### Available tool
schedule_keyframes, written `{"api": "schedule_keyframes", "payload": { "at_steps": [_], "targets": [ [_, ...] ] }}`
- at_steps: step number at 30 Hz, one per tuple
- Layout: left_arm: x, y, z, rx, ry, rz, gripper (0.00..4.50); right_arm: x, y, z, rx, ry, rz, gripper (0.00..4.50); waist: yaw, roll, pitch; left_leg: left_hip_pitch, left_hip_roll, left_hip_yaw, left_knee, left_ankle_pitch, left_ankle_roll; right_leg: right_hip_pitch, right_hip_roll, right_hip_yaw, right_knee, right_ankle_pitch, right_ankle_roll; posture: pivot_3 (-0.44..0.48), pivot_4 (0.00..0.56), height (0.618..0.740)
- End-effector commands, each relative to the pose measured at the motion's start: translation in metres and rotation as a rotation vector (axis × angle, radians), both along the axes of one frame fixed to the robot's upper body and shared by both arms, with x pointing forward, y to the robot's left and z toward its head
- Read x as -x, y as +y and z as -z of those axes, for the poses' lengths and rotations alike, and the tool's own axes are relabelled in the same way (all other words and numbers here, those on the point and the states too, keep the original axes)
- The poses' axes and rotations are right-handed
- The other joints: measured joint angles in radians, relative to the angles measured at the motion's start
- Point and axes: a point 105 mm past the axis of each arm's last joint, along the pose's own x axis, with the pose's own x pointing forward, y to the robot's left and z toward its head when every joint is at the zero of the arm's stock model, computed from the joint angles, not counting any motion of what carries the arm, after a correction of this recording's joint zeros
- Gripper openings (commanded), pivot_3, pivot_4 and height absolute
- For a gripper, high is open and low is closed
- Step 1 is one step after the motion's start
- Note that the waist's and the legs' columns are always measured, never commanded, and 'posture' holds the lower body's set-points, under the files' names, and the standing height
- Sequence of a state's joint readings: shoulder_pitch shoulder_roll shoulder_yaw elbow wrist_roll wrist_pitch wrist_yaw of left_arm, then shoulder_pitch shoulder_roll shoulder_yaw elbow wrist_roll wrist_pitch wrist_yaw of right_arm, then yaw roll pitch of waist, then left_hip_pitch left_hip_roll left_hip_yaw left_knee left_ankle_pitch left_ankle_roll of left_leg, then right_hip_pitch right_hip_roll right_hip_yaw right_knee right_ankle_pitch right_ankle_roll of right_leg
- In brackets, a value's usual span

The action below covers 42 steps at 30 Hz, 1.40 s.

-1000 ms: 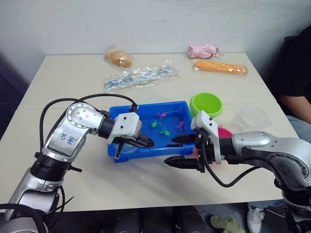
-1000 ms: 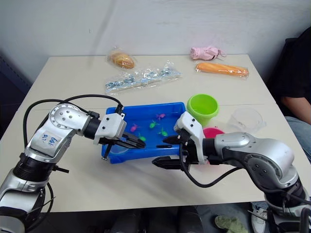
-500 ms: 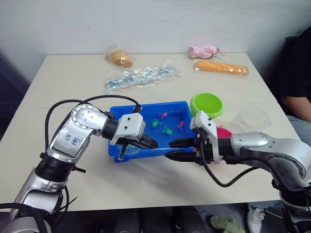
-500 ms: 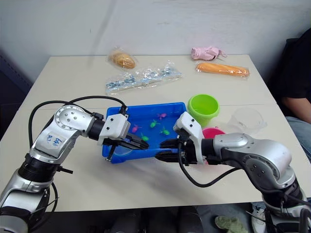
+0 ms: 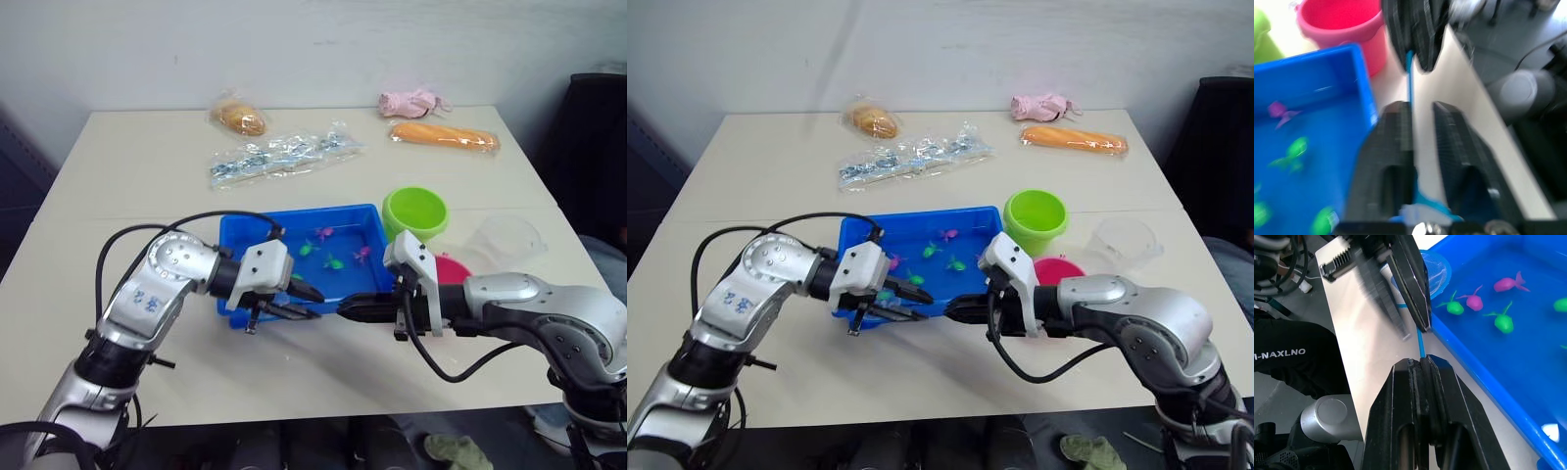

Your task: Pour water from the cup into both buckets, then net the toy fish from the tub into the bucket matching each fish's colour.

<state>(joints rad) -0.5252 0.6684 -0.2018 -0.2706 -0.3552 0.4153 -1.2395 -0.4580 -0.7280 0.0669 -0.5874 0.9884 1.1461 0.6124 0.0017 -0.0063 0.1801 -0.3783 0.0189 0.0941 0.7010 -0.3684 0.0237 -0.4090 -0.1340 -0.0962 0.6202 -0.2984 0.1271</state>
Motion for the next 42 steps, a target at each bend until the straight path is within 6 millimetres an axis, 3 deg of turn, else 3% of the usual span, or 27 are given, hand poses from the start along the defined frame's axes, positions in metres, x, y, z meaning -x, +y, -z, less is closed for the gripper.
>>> {"api": "schedule_keyframes", "payload": {
  "at_steps": [1,5,8,12,15,21,26,32,38,42],
  "targets": [
    [0.002,0.038,-0.047,0.233,0.005,-0.055,2.89,0.0,-0.016,-0.012,-0.043,-0.062,0.068,0.0,-0.001,0.0,0.0,0.0,0.003,0.0,0.0,0.0,0.0,0.0,0.0,0.0,0.0,0.0,0.0,0.0,0.15,0.74],
    [-0.029,0.089,-0.088,0.412,-0.057,-0.325,4.47,0.004,-0.031,-0.008,-0.067,-0.042,0.164,0.0,0.008,0.0,0.0,0.001,0.005,-0.001,0.001,0.001,-0.002,0.001,0.001,-0.002,0.001,0.0,0.0,0.0,0.15,0.74],
    [-0.044,0.121,-0.094,0.493,-0.082,-0.498,4.47,-0.002,-0.043,-0.005,-0.109,-0.019,0.289,0.0,0.008,0.0,0.0,0.001,0.004,0.0,0.001,0.001,-0.001,0.002,0.0,-0.001,0.001,0.0,0.0,0.0,0.15,0.74],
    [-0.048,0.135,-0.075,0.47,-0.115,-0.58,4.47,-0.011,-0.054,-0.001,-0.129,0.006,0.418,0.0,0.006,0.0,0.0,0.002,0.003,0.0,0.0,0.001,-0.001,0.002,0.0,-0.002,0.001,0.0,0.0,0.0,0.15,0.74],
    [-0.046,0.134,-0.062,0.443,-0.114,-0.585,4.47,-0.016,-0.058,0.0,-0.126,0.017,0.467,0.0,0.002,0.0,0.0,0.002,0.001,0.0,0.0,0.001,-0.002,0.002,0.001,-0.001,0.001,0.0,0.0,0.0,0.15,0.74],
    [-0.041,0.112,-0.041,0.401,-0.093,-0.543,4.47,-0.029,-0.062,0.002,-0.133,0.073,0.543,0.0,0.001,0.0,0.0,0.002,0.001,0.0,0.0,0.001,-0.002,0.002,0.0,-0.001,0.001,0.0,0.0,0.0,0.15,0.74],
    [-0.041,0.097,-0.04,0.398,-0.083,-0.516,4.47,-0.038,-0.062,0.007,-0.113,0.128,0.572,0.0,-0.002,0.0,0.0,0.002,0.004,0.0,0.0,0.001,-0.002,0.001,0.0,-0.001,0.001,0.0,0.0,0.0,0.15,0.74],
    [-0.04,0.09,-0.041,0.391,-0.081,-0.504,4.47,-0.042,-0.06,0.011,-0.1,0.183,0.568,0.0,-0.003,0.0,0.0,0.002,0.005,0.001,0.0,0.001,-0.002,0.001,0.001,-0.001,0.001,0.0,0.0,0.0,0.15,0.74],
    [-0.038,0.085,-0.039,0.389,-0.073,-0.494,4.47,-0.039,-0.045,0.015,-0.115,0.24,0.517,0.0,-0.003,0.0,0.0,0.002,0.005,0.001,0.0,0.001,-0.002,0.001,0.001,-0.001,0.001,0.0,0.0,0.0,0.15,0.74],
    [-0.037,0.082,-0.038,0.386,-0.07,-0.489,4.47,-0.043,-0.048,0.018,-0.116,0.273,0.562,0.0,-0.002,0.0,0.0,0.002,0.005,0.001,0.0,0.001,-0.002,0.001,0.001,-0.001,0.001,0.0,0.0,0.0,0.15,0.74]
  ]
}}
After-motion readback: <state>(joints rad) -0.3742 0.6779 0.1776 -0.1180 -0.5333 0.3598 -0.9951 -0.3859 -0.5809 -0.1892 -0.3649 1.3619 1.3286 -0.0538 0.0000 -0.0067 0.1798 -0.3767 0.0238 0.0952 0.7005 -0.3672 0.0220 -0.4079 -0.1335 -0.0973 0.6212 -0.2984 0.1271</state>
